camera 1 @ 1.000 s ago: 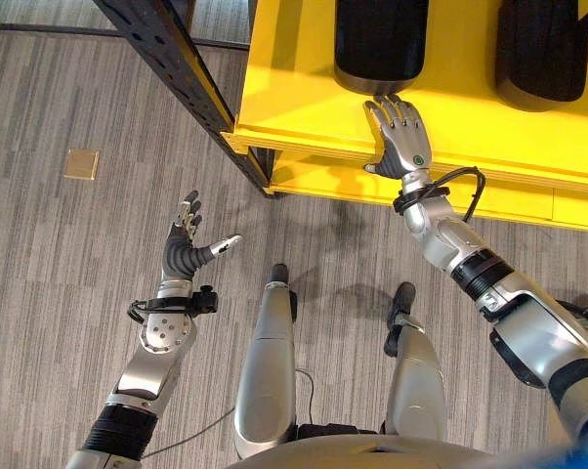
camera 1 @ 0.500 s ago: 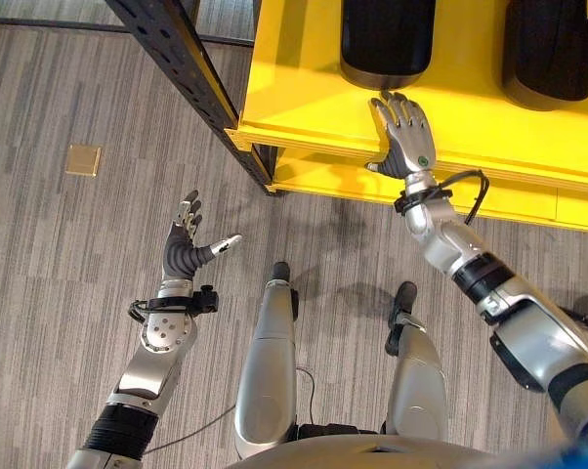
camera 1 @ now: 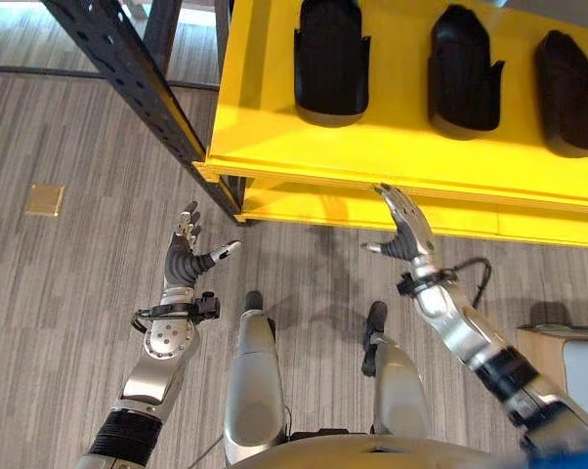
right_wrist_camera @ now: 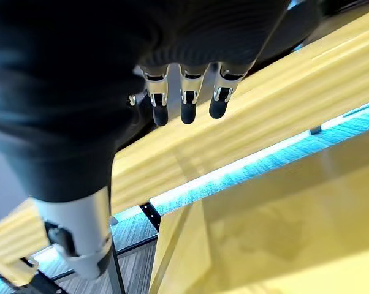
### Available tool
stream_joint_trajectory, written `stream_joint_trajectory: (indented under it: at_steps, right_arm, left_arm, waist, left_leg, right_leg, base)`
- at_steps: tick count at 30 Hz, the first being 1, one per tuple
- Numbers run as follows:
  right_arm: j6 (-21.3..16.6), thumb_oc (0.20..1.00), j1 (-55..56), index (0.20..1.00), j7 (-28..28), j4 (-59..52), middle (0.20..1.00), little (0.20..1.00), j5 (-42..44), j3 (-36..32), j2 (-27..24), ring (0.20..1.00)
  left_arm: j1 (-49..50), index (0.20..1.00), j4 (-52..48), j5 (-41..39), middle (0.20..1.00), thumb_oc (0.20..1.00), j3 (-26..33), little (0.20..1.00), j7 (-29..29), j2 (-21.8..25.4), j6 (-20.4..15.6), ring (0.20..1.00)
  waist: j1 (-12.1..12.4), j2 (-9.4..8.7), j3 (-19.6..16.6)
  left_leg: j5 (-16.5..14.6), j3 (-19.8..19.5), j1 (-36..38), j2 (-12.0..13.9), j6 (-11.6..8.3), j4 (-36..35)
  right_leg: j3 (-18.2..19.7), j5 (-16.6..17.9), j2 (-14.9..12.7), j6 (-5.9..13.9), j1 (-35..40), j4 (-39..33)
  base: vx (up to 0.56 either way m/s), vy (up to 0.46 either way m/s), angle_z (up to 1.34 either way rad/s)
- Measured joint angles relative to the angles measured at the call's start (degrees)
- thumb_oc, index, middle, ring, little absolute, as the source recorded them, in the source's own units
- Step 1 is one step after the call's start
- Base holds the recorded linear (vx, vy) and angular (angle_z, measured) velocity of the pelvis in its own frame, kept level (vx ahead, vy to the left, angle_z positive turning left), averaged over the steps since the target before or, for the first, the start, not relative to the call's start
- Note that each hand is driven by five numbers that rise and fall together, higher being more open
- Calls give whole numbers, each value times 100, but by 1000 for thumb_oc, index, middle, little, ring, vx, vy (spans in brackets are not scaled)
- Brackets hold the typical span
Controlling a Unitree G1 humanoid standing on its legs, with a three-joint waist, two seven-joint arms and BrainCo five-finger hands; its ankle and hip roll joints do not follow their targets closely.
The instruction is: Move parts from the plastic box to the shelf.
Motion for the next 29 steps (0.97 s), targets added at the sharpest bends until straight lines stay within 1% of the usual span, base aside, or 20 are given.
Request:
stream_joint_trajectory:
  at_steps: [1, 2, 3, 4, 5, 6, 8, 10, 11, 13, 15, 16, 18, 19, 21, 23, 24, 29]
  right_arm:
    - [-219, 1000, 531, 1000, 301, -411, 1000, 1000, 421, -397, -32, 1000]
    - [-284, 1000, 716, 1000, 353, -567, 1000, 1000, 559, -500, -40, 1000]
    - [-415, 1000, 967, 1000, 511, -673, 1000, 1000, 955, -601, -42, 1000]
    - [-545, 1000, 1281, 1000, 746, -870, 1000, 1000, 1512, -766, -33, 1000]
    - [-629, 1000, 1461, 1000, 861, -925, 1000, 1000, 1858, -841, -14, 1000]
    - [-721, 1000, 1716, 1000, 1091, -922, 1000, 1000, 2669, -896, 37, 1000]
    - [-727, 1000, 1920, 1000, 1363, -909, 1000, 1000, 3330, -907, 15, 1000]
    - [-729, 1000, 1999, 1000, 1588, -927, 1000, 1000, 3757, -917, 19, 1000]
    - [-721, 1000, 2102, 1000, 1816, -920, 1000, 1000, 4108, -925, 14, 1000]
    - [-719, 1000, 2240, 1000, 1974, -923, 1000, 1000, 4264, -994, 18, 1000]
    - [-720, 1000, 2331, 1000, 2012, -923, 1000, 1000, 4373, -1067, 23, 1000]
    - [-718, 1000, 2347, 1000, 2036, -916, 1000, 1000, 4472, -1130, 21, 1000]
    - [-716, 1000, 2359, 1000, 2040, -915, 1000, 1000, 4490, -1132, 25, 1000]
    - [-712, 1000, 2360, 1000, 2074, -915, 1000, 1000, 4615, -1108, 32, 1000]
    - [-707, 1000, 2354, 1000, 2165, -854, 1000, 1000, 4705, -1097, 54, 1000]
    - [-684, 1000, 2403, 1000, 2207, -794, 1000, 1000, 4718, -1080, 89, 1000]
    - [-683, 1000, 2408, 1000, 2223, -794, 1000, 1000, 4718, -1079, 87, 1000]
    - [-682, 1000, 2409, 1000, 2302, -793, 1000, 1000, 4725, -1074, 88, 1000]
  left_arm:
    - [132, 1000, 3, -4, 1000, 1000, 1, 1000, -171, -1, 17, 1000]
    - [189, 1000, 2, -8, 1000, 1000, 3, 1000, -222, -6, 12, 1000]
    - [280, 1000, 7, -88, 1000, 1000, 2, 1000, -297, -7, 24, 1000]
    - [371, 1000, 7, -220, 1000, 1000, 0, 1000, -464, -9, 34, 1000]
    - [415, 1000, 7, -293, 1000, 1000, 1, 1000, -543, -8, 36, 1000]
    - [474, 1000, 19, -514, 1000, 1000, -2, 1000, -678, -35, 41, 1000]
    - [548, 1000, 69, -716, 1000, 1000, -11, 1000, -842, -108, 65, 1000]
    - [597, 1000, 62, -905, 1000, 1000, -1, 1000, -975, -129, 108, 1000]
    - [687, 1000, 65, -1082, 1000, 1000, -2, 1000, -1117, -222, 170, 1000]
    - [835, 1000, 67, -1234, 1000, 1000, -15, 1000, -1246, -388, 190, 1000]
    - [922, 1000, 67, -1319, 1000, 1000, -36, 1000, -1277, -502, 197, 1000]
    - [974, 1000, 76, -1352, 1000, 1000, -60, 1000, -1363, -524, 240, 1000]
    - [996, 1000, 106, -1406, 1000, 1000, -60, 1000, -1391, -547, 248, 1000]
    - [1036, 1000, 167, -1533, 1000, 1000, -63, 1000, -1422, -652, 284, 1000]
    - [1061, 1000, 167, -1562, 1000, 1000, -61, 1000, -1501, -691, 289, 1000]
    - [1091, 1000, 166, -1559, 1000, 1000, -56, 1000, -1505, -690, 289, 1000]
    - [1092, 1000, 166, -1560, 1000, 1000, -55, 1000, -1505, -690, 289, 1000]
    - [1143, 1000, 167, -1559, 1000, 1000, -53, 1000, -1515, -690, 289, 1000]
  waist:
    - [-69, -41, -115]
    - [-70, -48, -153]
    - [-165, -45, -282]
    - [-170, -29, -457]
    - [-180, -21, -553]
    - [-221, 7, -740]
    - [-303, 71, -907]
    - [-285, 100, -975]
    - [-315, 176, -1141]
    - [-318, 241, -1399]
    - [-322, 274, -1599]
    - [-296, 327, -1746]
    - [-307, 348, -1831]
    - [-310, 377, -1918]
    - [-299, 343, -1954]
    - [-301, 342, -1987]
    - [-303, 295, -2017]
    - [-299, 295, -2041]
  left_leg:
    - [90, 73, 348, 56, -78, -317]
    - [134, 90, 481, 80, -119, -416]
    - [143, 103, 614, 118, -141, -550]
    - [188, 134, 787, 153, -169, -761]
    - [223, 144, 881, 180, -214, -860]
    - [294, 168, 1046, 225, -276, -1054]
    - [374, 234, 1201, 248, -302, -1291]
    - [474, 285, 1398, 246, -330, -1506]
    - [573, 366, 1665, 283, -352, -1799]
    - [716, 424, 2005, 308, -366, -2215]
    - [813, 461, 2160, 328, -384, -2450]
    - [987, 570, 2419, 386, -409, -2820]
    - [1086, 590, 2537, 404, -433, -3014]
    - [1235, 677, 2702, 408, -425, -3273]
    - [1332, 724, 2882, 385, -420, -3460]
    - [1332, 728, 2894, 387, -419, -3461]
    - [1332, 727, 2898, 387, -419, -3461]
    - [1351, 724, 2930, 385, -413, -3461]
  right_leg:
    - [3, 95, 65, -49, 310, -304]
    - [3, 123, 81, -39, 415, -371]
    - [-2, 119, 122, -46, 521, -472]
    - [-20, 147, 170, -79, 664, -637]
    - [-29, 170, 196, -98, 728, -702]
    - [-31, 183, 224, -95, 810, -754]
    - [-45, 189, 247, -107, 892, -839]
    - [-32, 220, 255, -116, 982, -910]
    - [-31, 235, 285, -132, 1144, -1036]
    - [-26, 248, 321, -142, 1345, -1180]
    - [-21, 241, 346, -148, 1407, -1241]
    - [21, 214, 399, -158, 1479, -1257]
    - [20, 190, 409, -169, 1488, -1259]
    - [32, 198, 417, -152, 1507, -1261]
    - [77, 189, 399, -107, 1557, -1288]
    - [81, 183, 398, -109, 1594, -1289]
    - [81, 184, 398, -109, 1599, -1289]
    - [84, 195, 396, -112, 1635, -1289]
  base:
    - [132, -72, -18]
    - [90, -58, -13]
    - [80, -38, -9]
    - [49, -19, -9]
    - [11, -2, -10]
    - [70, -7, -7]
    - [80, -13, -5]
    - [59, -11, -9]
    - [69, -11, -10]
    - [37, -5, -5]
    - [24, 0, -6]
    - [31, 6, -13]
    - [16, 5, -9]
    - [3, -3, -5]
    - [10, 8, -8]
    - [7, 5, -2]
    - [0, 0, 0]
    - [0, 0, 0]
